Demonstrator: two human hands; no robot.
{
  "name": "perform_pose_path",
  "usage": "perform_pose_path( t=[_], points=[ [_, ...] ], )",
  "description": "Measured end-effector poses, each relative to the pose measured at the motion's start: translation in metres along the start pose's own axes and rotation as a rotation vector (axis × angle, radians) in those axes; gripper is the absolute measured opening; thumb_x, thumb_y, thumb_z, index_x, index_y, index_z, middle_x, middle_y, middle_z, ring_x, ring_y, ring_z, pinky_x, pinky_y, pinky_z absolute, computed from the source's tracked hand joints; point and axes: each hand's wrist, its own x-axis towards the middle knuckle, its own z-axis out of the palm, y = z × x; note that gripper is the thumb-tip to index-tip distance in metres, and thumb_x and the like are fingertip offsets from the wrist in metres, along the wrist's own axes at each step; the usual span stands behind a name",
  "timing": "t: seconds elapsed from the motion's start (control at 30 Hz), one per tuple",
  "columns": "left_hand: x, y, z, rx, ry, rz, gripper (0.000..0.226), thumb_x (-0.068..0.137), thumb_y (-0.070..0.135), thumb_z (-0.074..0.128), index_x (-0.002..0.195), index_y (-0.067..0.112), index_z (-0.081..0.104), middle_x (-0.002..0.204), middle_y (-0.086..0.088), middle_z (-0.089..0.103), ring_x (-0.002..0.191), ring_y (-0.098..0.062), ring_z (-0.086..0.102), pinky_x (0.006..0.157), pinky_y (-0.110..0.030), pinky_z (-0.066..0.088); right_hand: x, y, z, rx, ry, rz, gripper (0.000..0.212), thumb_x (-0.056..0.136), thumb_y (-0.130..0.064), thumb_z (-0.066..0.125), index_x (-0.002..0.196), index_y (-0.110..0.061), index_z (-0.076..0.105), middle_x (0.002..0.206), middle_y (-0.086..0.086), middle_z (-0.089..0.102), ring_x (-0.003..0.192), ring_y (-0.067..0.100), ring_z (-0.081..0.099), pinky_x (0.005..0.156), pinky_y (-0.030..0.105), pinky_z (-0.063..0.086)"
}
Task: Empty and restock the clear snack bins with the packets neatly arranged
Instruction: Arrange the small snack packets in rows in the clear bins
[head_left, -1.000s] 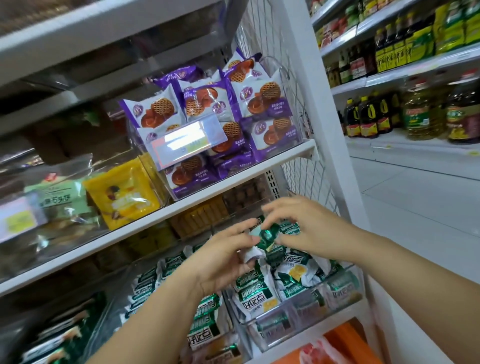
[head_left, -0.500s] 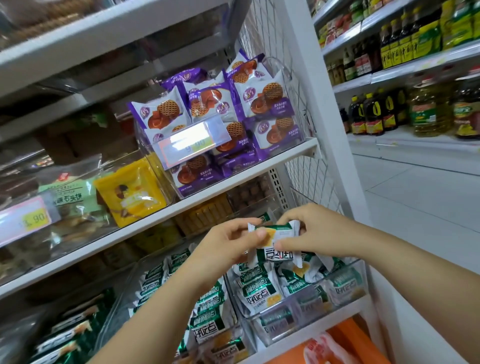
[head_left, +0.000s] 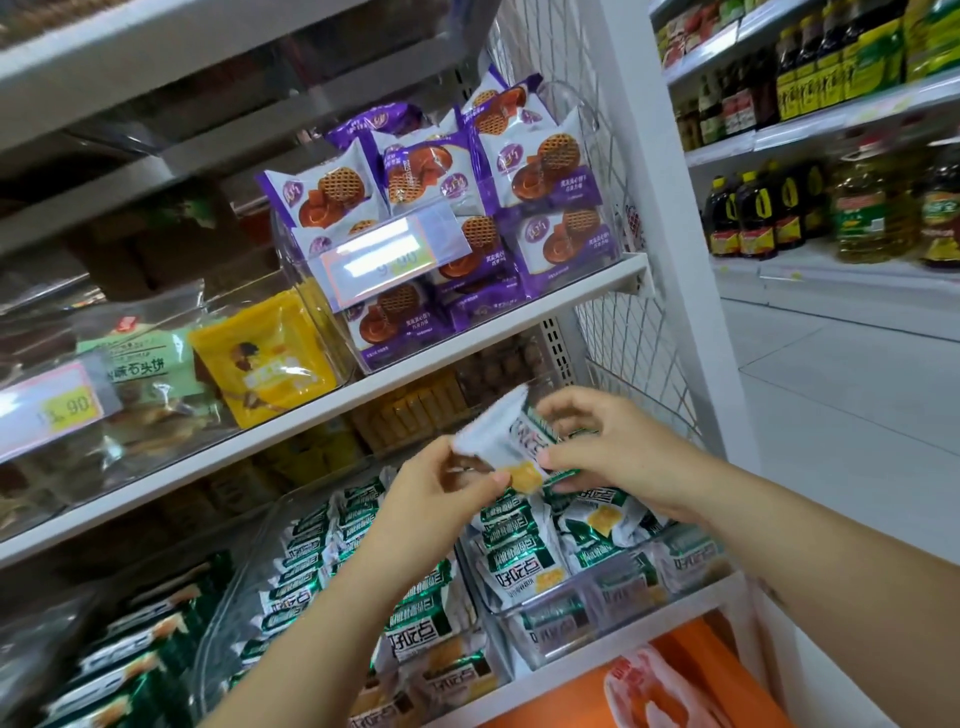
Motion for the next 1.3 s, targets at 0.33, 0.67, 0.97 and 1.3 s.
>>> perform_pose_path(
  t=[0.33, 0.67, 0.97, 1.3],
  points=[
    [-0.023, -0.056, -0.006, 0.595, -0.091, 0.171, 0.022, 0.092, 0.027, 0.061, 0.102, 0.046, 0.054, 0.11, 0.036, 0.038, 0.113, 0.005, 0.039, 0.095, -0.003, 0.02, 0.0, 0.016, 0.005, -0.82, -0.332, -0.089, 0.036, 0.087, -0.017, 0.067, 0.12, -0.032, 0.063, 0.128, -0.012, 0.056, 0.106, -0.006, 0.048, 0.093, 0.014, 0.039],
    [-0.03, -0.071, 0.002, 0.673, -0.04, 0.35, 0.028, 0.095, 0.038, 0.049, 0.12, 0.04, 0.059, 0.119, 0.026, 0.045, 0.117, 0.007, 0.031, 0.097, -0.006, 0.017, 0.001, 0.056, 0.031, -0.986, -0.305, -0.17, 0.025, 0.085, -0.033, 0.068, 0.11, -0.03, 0.067, 0.092, -0.02, 0.038, 0.09, 0.004, 0.047, 0.079, 0.026, 0.039],
    [-0.028, -0.076, 0.009, 0.783, -0.082, 0.418, 0.034, 0.094, 0.051, 0.038, 0.117, 0.042, 0.062, 0.129, 0.027, 0.045, 0.129, 0.007, 0.017, 0.113, -0.021, 0.011, 0.01, 0.043, -0.029, -1.06, 0.053, -0.004, 0.054, 0.092, -0.008, 0.051, 0.141, -0.029, 0.042, 0.143, -0.003, 0.04, 0.127, 0.02, 0.042, 0.105, 0.038, 0.038],
    [0.033, -0.033, 0.044, 0.704, -0.176, 0.329, 0.027, 0.096, 0.035, 0.051, 0.121, 0.034, 0.061, 0.127, 0.014, 0.058, 0.125, -0.009, 0.044, 0.113, -0.043, 0.026, 0.018, 0.053, -0.056, -1.323, -0.201, 0.127, 0.061, 0.084, 0.007, 0.045, 0.126, -0.036, 0.058, 0.113, -0.005, 0.058, 0.098, 0.013, 0.056, 0.077, 0.029, 0.049]
  ],
)
